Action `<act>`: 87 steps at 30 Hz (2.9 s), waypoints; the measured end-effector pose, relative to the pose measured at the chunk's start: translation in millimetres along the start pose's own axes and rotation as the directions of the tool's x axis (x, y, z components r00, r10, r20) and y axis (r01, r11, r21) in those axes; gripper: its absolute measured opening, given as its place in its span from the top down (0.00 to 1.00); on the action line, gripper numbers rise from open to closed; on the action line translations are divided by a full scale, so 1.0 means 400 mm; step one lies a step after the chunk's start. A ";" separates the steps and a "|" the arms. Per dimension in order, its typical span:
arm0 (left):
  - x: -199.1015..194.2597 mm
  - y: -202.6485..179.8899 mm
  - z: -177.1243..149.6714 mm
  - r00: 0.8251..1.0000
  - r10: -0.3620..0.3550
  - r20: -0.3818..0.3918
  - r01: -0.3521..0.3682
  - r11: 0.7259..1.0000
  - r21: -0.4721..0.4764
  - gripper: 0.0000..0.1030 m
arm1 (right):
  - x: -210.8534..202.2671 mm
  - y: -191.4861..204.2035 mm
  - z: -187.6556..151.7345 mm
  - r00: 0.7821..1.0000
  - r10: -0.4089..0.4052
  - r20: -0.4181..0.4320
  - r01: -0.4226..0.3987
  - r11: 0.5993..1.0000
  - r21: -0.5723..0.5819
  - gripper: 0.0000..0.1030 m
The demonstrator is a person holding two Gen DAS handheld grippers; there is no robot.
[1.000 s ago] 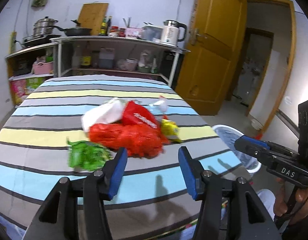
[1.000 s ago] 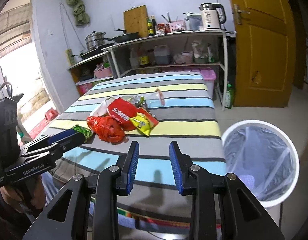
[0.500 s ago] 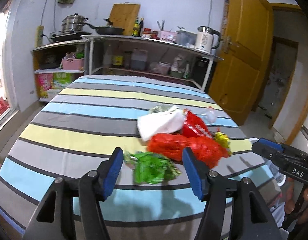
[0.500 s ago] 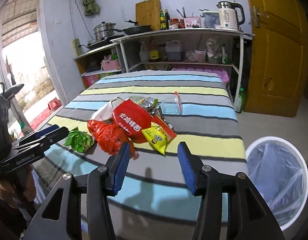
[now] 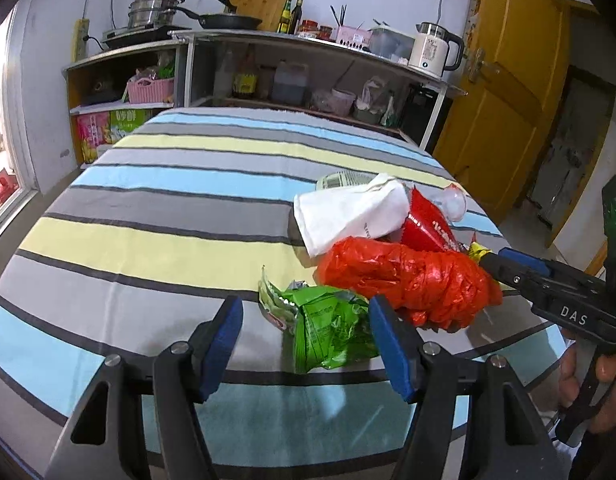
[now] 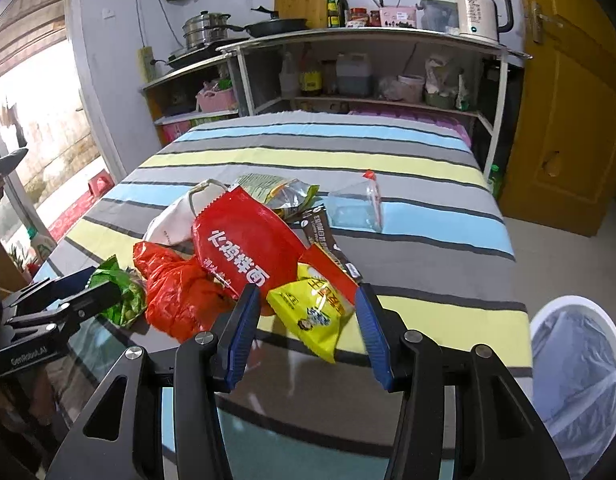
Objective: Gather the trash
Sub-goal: 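Grasp the green wrapper with the left tool while the right grasps the yellow snack bag, then carry both wrappers over the bin and open both tools to drop them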
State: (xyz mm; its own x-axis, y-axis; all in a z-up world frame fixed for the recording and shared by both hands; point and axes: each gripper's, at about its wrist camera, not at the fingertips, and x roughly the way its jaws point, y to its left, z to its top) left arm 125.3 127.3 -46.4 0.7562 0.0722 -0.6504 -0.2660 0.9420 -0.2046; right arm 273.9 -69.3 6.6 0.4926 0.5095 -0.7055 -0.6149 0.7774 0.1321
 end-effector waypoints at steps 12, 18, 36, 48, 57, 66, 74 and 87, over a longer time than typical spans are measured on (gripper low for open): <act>-0.005 -0.013 -0.006 1.000 -0.025 -0.007 0.025 0.999 0.024 0.73 | 0.012 -0.045 -0.012 0.998 0.034 -0.049 -0.029 0.994 0.103 0.66; -0.024 -0.016 -0.010 0.999 -0.033 0.008 0.033 0.999 0.030 0.79 | -0.026 -0.047 -0.019 0.999 0.036 -0.017 -0.034 0.993 0.113 0.71; -0.151 -0.091 -0.001 0.990 -0.097 0.099 0.089 0.992 0.089 0.81 | -0.190 -0.050 -0.075 0.997 0.026 0.070 -0.036 0.989 0.142 0.71; -0.168 -0.214 0.002 0.978 -0.188 0.093 0.170 0.971 0.167 0.81 | -0.297 -0.101 -0.115 0.991 -0.036 0.125 0.011 0.981 0.194 0.71; -0.157 -0.343 0.007 0.954 -0.293 0.068 0.269 0.932 0.244 0.81 | -0.371 -0.178 -0.159 0.982 -0.115 0.149 0.075 0.965 0.252 0.71; -0.129 -0.473 0.013 0.923 -0.385 0.026 0.359 0.881 0.307 0.81 | -0.421 -0.272 -0.207 0.970 -0.195 0.145 0.140 0.936 0.324 0.71; -0.081 -0.577 0.012 0.899 -0.438 -0.029 0.419 0.838 0.350 0.81 | -0.434 -0.354 -0.255 0.963 -0.243 0.120 0.181 0.905 0.385 0.71; 0.023 -0.719 -0.014 0.874 -0.466 -0.139 0.482 0.786 0.387 0.81 | -0.392 -0.474 -0.309 0.962 -0.270 0.042 0.221 0.859 0.463 0.70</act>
State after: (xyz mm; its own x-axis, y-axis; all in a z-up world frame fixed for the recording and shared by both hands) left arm 205.3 -144.7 2.4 0.7014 -0.4219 -0.5746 0.3862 0.9024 -0.1911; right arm 236.8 -342.2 6.1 0.6653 0.2960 -0.6854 -0.1344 0.9505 0.2800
